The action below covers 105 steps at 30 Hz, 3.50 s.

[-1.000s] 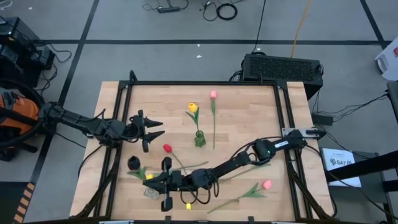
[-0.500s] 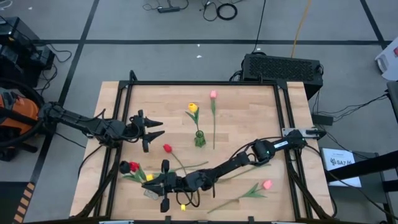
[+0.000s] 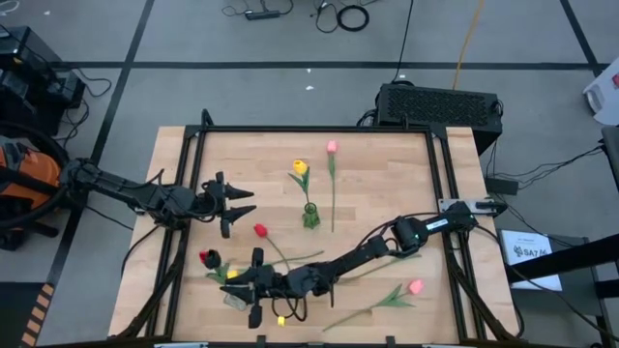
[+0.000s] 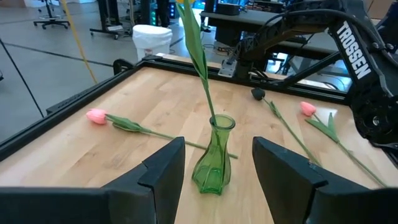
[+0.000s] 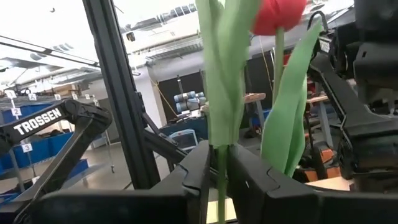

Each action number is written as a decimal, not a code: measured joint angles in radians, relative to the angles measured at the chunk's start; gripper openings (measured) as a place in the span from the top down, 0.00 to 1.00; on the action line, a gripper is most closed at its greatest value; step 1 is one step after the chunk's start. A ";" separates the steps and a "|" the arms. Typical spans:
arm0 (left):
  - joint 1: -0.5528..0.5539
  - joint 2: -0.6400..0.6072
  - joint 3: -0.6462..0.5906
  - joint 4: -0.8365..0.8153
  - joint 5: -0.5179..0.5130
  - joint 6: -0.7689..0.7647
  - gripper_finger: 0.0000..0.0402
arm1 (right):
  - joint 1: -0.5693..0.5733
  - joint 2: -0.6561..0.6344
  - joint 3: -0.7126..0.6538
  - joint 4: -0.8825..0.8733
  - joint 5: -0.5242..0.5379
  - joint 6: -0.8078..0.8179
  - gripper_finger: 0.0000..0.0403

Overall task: Sort flowers into vase by color
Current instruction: Put the top black tulip into the transparent vase, then put the red tulip into the transparent vase

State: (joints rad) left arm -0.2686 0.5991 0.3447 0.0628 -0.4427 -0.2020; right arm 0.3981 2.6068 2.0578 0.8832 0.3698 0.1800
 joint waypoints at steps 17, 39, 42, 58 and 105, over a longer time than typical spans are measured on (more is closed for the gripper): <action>0.000 0.000 0.000 0.000 0.004 0.000 0.51 | 0.008 0.000 0.000 -0.021 0.000 0.051 0.76; 0.000 -0.013 0.001 -0.001 0.074 -0.001 0.51 | 0.008 -0.181 -0.001 -0.611 0.001 0.084 0.75; 0.000 -0.013 0.001 -0.001 0.074 -0.001 0.51 | 0.006 -0.183 0.000 -0.674 -0.001 0.123 0.75; 0.000 -0.013 0.001 -0.002 0.074 0.003 0.51 | 0.010 -0.290 -0.001 -1.085 0.047 0.199 0.75; 0.001 0.042 0.243 -0.342 0.077 0.001 0.51 | 0.256 -0.576 -0.233 -2.333 -0.156 2.003 1.00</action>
State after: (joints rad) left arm -0.2676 0.6415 0.5881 -0.2791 -0.3656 -0.2005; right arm 0.6544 2.0313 1.8245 -1.4503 0.2140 2.1830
